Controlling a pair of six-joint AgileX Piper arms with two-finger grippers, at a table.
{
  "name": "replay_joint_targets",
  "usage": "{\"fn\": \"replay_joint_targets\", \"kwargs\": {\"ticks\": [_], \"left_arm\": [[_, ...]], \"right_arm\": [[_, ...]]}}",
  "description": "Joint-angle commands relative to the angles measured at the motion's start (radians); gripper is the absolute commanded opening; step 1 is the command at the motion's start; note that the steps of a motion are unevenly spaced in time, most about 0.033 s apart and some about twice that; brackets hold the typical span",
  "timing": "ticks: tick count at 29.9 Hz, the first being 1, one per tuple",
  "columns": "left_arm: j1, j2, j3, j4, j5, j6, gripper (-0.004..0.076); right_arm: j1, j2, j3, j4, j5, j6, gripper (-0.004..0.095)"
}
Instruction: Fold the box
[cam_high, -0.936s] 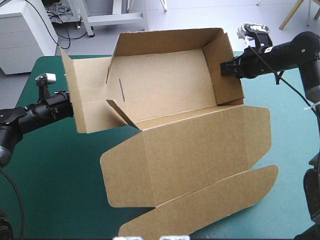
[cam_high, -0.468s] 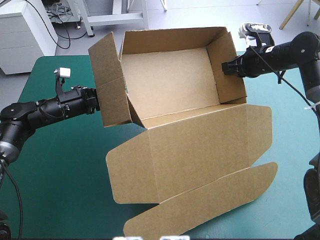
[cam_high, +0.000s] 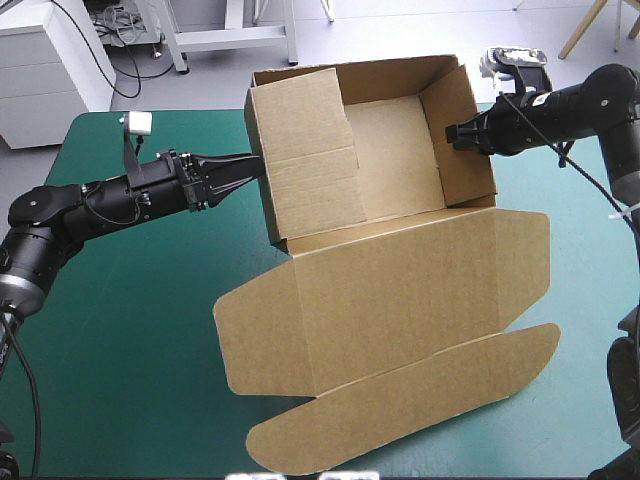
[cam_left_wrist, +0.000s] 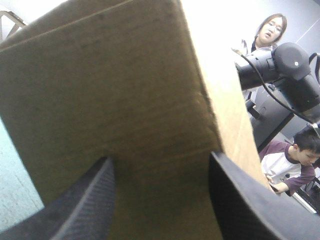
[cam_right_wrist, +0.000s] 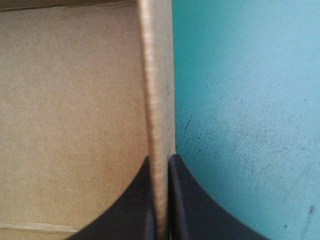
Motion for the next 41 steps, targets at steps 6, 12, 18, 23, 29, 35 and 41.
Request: {"fn": "replay_joint_targets", "kwargs": {"ticks": [6, 12, 18, 23, 29, 35, 41], "left_arm": [[-0.015, -0.031, -0.101, -0.03, 0.009, -0.03, 0.0503], [-0.015, -0.031, -0.203, 0.154, -0.027, -0.181, 0.0503], [-0.035, -0.031, -0.262, 0.28, -0.097, -0.271, 0.0502], [-0.138, -0.031, -0.289, 0.434, -0.196, -0.342, 0.0502], [-0.226, -0.007, -0.37, 0.675, -0.244, -0.516, 0.0499], [-0.291, 0.075, -0.495, 0.971, -0.154, -0.725, 0.0489], [-0.331, 0.175, -0.604, 1.174, -0.066, -0.849, 0.0461]], "right_arm": [[-0.005, -0.054, -0.03, 0.057, -0.05, 0.032, -0.0019], [-0.002, -0.054, -0.03, 0.057, -0.07, 0.066, -0.0017], [-0.001, -0.052, -0.03, 0.057, -0.081, 0.091, -0.0011], [0.012, -0.033, -0.03, 0.057, -0.088, 0.112, -0.0011], [0.06, -0.004, -0.03, 0.037, -0.108, 0.149, -0.0011], [0.111, 0.016, -0.03, 0.0, -0.142, 0.206, -0.0011], [0.129, 0.032, -0.03, -0.092, -0.163, 0.288, -0.0011]]}}
